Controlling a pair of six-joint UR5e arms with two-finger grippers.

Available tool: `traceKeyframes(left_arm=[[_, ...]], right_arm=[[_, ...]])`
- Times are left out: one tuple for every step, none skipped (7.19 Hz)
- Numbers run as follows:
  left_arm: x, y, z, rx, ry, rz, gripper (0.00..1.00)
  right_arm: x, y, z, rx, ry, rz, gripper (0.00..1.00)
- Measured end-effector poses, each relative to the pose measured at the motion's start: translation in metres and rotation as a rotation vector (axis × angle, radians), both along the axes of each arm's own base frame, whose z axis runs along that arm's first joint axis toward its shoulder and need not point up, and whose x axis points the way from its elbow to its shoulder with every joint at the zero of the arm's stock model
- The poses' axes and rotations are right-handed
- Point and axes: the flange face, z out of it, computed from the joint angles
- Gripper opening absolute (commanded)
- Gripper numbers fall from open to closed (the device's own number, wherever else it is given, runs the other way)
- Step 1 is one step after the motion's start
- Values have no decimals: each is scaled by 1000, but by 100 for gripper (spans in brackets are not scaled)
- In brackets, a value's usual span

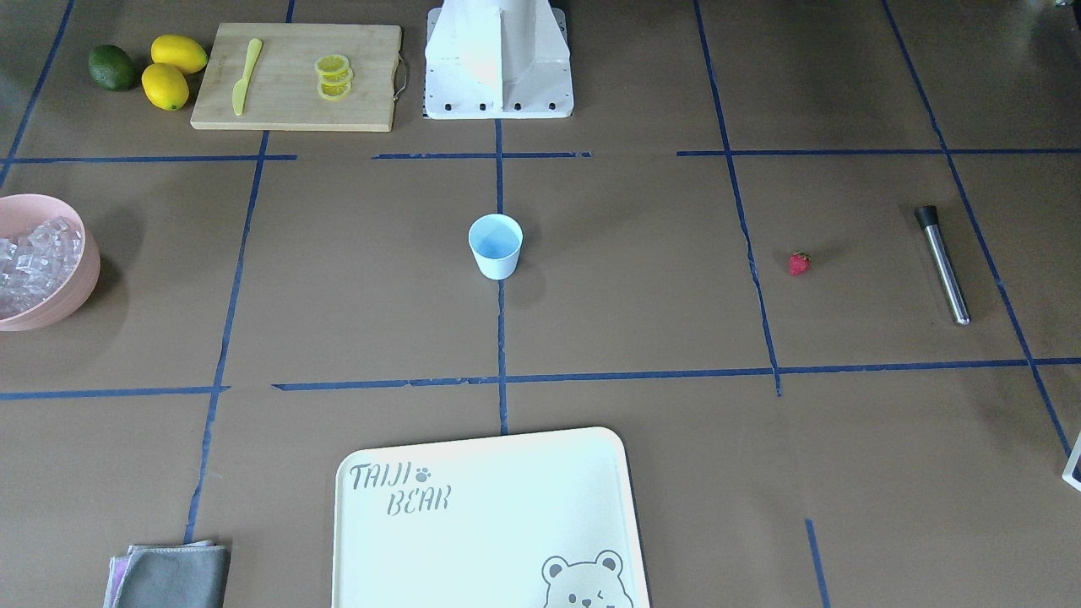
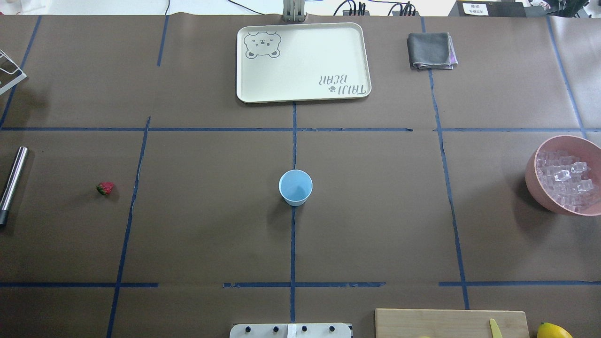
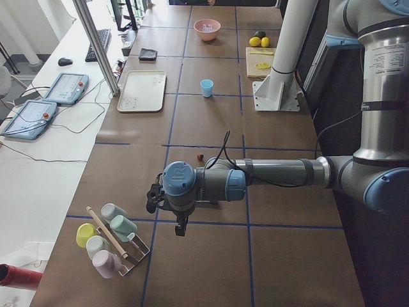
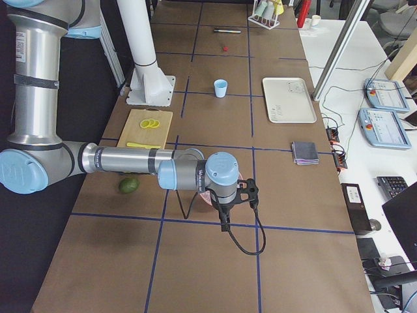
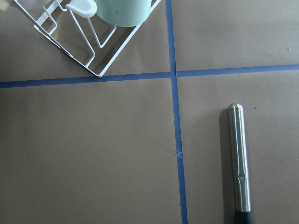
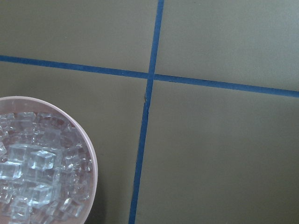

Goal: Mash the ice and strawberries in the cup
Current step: 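Lower the right gripper over the pink bowl of ice cubes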

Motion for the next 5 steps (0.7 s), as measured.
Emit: traceKeyframes(left_arm=[[-1, 0, 0, 0, 0, -1, 100], [-1, 0, 0, 0, 0, -2, 100], [-1, 0, -1, 2, 0, -2, 100], [-1, 0, -2, 4, 0, -3, 100], [-1, 0, -4, 8, 0, -3, 100]], right_arm=[[0, 0, 0, 1, 0, 0, 100], [0, -1, -1, 6, 0, -1, 100], [0, -1, -3, 9, 0, -1, 100], [0, -2, -4, 10, 1, 2, 100], [0, -3, -4, 11, 3, 3, 100]])
